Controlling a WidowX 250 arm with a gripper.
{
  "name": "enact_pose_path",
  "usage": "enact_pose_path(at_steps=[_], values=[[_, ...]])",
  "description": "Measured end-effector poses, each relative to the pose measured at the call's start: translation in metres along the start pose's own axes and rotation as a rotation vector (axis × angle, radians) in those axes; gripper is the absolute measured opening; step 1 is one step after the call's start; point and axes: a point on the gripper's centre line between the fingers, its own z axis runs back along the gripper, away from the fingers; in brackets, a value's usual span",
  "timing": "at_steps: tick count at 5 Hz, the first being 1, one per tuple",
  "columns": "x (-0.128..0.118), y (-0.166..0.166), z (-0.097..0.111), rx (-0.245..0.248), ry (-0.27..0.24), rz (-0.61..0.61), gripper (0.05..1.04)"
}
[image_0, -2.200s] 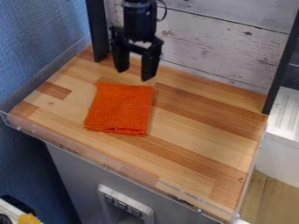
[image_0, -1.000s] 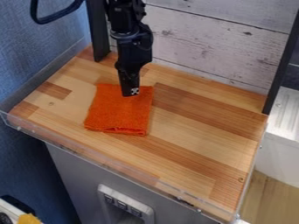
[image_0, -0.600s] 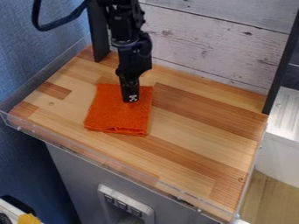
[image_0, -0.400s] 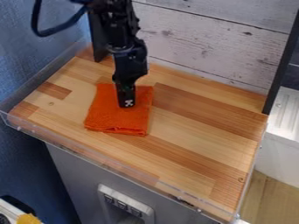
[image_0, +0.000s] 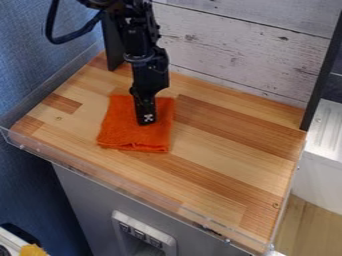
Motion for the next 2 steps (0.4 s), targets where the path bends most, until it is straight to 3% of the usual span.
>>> enact_pose_path(at_steps=[2], values=[[-0.0010,0.0127,-0.0013,0.023,0.038,0.283,0.060]])
